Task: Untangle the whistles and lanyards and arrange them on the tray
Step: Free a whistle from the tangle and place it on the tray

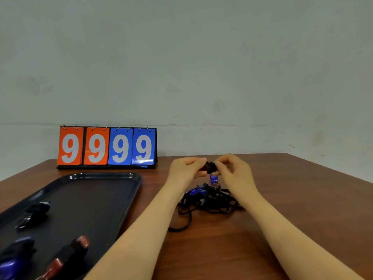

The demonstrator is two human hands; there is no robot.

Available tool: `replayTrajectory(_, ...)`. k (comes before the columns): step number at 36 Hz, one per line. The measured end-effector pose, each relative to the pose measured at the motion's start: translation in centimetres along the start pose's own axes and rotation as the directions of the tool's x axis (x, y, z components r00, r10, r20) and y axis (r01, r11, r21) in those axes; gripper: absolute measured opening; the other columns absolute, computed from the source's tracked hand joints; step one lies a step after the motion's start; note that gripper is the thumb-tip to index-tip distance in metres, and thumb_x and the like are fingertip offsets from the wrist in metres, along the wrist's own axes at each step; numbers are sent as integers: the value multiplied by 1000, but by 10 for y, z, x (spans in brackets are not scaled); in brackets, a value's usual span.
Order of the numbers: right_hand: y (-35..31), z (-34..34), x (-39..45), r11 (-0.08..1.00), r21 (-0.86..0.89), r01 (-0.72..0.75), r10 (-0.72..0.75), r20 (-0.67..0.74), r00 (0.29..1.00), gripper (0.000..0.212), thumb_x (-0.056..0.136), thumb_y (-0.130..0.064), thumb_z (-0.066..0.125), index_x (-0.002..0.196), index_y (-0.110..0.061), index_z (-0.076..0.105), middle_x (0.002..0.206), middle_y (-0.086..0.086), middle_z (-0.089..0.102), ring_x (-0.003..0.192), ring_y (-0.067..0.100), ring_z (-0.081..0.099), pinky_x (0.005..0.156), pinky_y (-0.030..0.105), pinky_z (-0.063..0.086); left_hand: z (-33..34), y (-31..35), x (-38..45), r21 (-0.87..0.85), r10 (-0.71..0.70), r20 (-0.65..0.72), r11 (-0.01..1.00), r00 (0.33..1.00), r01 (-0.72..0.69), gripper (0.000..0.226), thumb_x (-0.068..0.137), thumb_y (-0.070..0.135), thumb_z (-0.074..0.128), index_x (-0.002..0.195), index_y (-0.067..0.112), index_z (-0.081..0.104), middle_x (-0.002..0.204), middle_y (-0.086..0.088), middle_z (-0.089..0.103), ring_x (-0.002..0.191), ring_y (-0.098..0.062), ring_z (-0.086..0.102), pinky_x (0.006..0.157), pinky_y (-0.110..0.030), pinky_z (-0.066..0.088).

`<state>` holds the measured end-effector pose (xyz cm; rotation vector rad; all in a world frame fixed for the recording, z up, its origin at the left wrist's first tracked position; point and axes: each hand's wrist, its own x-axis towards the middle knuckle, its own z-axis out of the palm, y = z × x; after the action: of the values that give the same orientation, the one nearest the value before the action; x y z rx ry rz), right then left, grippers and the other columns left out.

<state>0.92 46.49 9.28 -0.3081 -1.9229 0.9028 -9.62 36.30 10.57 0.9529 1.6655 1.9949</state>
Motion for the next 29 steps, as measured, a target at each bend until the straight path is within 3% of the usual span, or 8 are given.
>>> replayTrajectory(3, 1, -4, 2, 990, 71, -120, 114, 91, 989, 9, 94, -9, 56, 92, -6, 65, 85, 3, 68, 69, 3, 69, 63, 15, 53, -3, -2, 0, 47, -13, 25, 999, 1000, 12, 16, 89, 21, 67, 102, 13, 73, 96, -2, 73, 76, -11, 72, 80, -24, 58)
replayTrajectory(8, 6, -5, 4, 896, 301, -326, 275, 200, 940, 13, 93, -10, 58, 97, -2, 68, 91, 10, 70, 80, 18, 71, 86, 36, 57, -8, -5, 0, 1, -44, 80, 999, 996, 44, 18, 90, 17, 65, 105, 12, 73, 102, -6, 73, 85, -16, 72, 87, -30, 57)
replayTrajectory(12, 3, -5, 5, 655, 609, -447, 312, 321, 894, 18, 94, -9, 56, 102, 3, 65, 92, 15, 70, 86, 22, 70, 81, 30, 58, -8, -4, 0, -154, -16, 145, 987, 989, 39, 24, 92, 10, 62, 112, -1, 68, 106, -15, 72, 86, -20, 69, 78, -25, 56)
replayTrajectory(16, 1, -6, 6, 567, 679, -467, 318, 343, 884, 16, 94, -10, 56, 93, 0, 68, 80, 8, 71, 79, 16, 68, 73, 23, 57, -5, -5, -1, -259, -31, 151, 963, 988, 70, 22, 93, 7, 59, 110, -4, 68, 100, -15, 72, 73, -13, 67, 70, -20, 55)
replayTrajectory(19, 2, -6, 7, 600, 683, -417, 299, 291, 909, 17, 94, -10, 55, 90, 1, 68, 74, 4, 70, 73, 12, 66, 72, 21, 57, -2, -4, -3, -330, -43, 177, 939, 983, 100, 18, 95, 7, 55, 102, -3, 69, 86, -10, 73, 67, -11, 64, 65, -19, 55)
replayTrajectory(22, 1, -5, 7, 684, 641, -347, 264, 226, 938, 22, 95, -10, 55, 98, 7, 68, 86, 12, 70, 77, 15, 66, 72, 23, 56, 2, -4, -5, -390, -44, 185, 914, 982, 114, 19, 96, 5, 53, 92, 0, 71, 74, -5, 73, 62, -9, 65, 60, -16, 54)
replayTrajectory(24, 2, -4, 7, 757, 577, -307, 259, 167, 952, 22, 94, -11, 56, 100, 7, 69, 93, 18, 70, 82, 21, 66, 75, 26, 56, 3, -4, -6, -393, -38, 183, 913, 982, 109, 19, 95, 5, 53, 92, 1, 71, 74, -5, 73, 64, -9, 66, 61, -17, 54)
replayTrajectory(29, 1, 0, 5, 878, 391, -275, 257, 100, 961, 16, 92, -14, 61, 99, -4, 72, 93, 10, 74, 87, 21, 72, 86, 34, 56, 2, -8, -5, -366, -44, 144, 926, 989, 95, 20, 95, 7, 53, 102, -1, 71, 89, -8, 71, 74, -10, 64, 69, -21, 53)
